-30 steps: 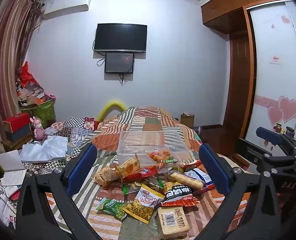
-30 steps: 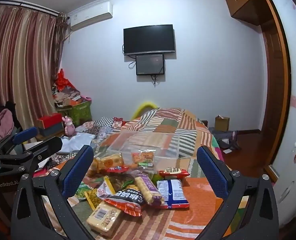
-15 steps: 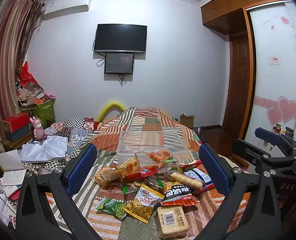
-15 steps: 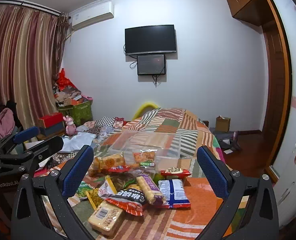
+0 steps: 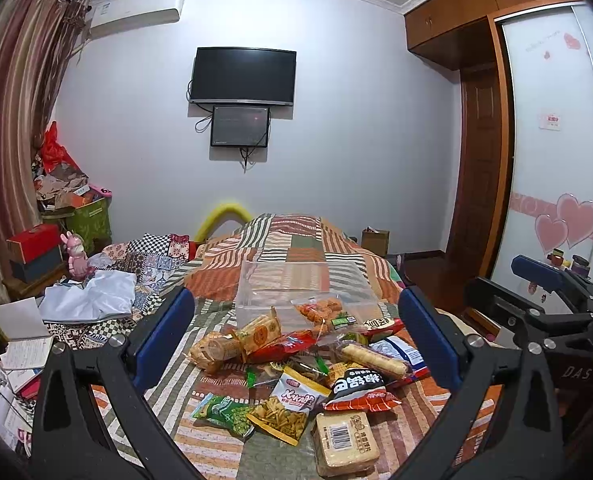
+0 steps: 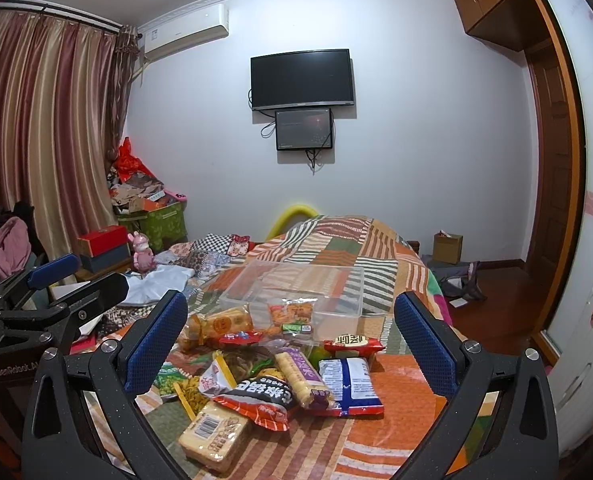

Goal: Organize snacks

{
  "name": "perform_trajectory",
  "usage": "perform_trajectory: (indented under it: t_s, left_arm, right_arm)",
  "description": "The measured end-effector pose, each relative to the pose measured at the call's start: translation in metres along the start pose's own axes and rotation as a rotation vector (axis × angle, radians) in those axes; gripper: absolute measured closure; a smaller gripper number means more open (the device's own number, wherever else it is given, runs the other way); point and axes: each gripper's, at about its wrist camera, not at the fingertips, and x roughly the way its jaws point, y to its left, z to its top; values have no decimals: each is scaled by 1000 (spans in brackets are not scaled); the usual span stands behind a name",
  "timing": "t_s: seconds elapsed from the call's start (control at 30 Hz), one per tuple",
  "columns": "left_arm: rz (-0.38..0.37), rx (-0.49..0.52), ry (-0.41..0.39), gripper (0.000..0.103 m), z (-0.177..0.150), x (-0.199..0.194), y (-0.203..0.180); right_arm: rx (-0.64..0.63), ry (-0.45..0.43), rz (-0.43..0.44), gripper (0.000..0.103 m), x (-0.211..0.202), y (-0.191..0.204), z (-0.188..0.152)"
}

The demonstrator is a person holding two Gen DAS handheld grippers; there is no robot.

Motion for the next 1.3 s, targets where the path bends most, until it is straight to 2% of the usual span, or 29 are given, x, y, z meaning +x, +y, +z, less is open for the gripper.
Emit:
perform_trajectory:
  t_s: [1.3]
  left_arm:
    - [1, 3, -8, 0, -3, -4, 3]
  right_arm:
    - [5, -15, -4, 0, -6, 1, 3]
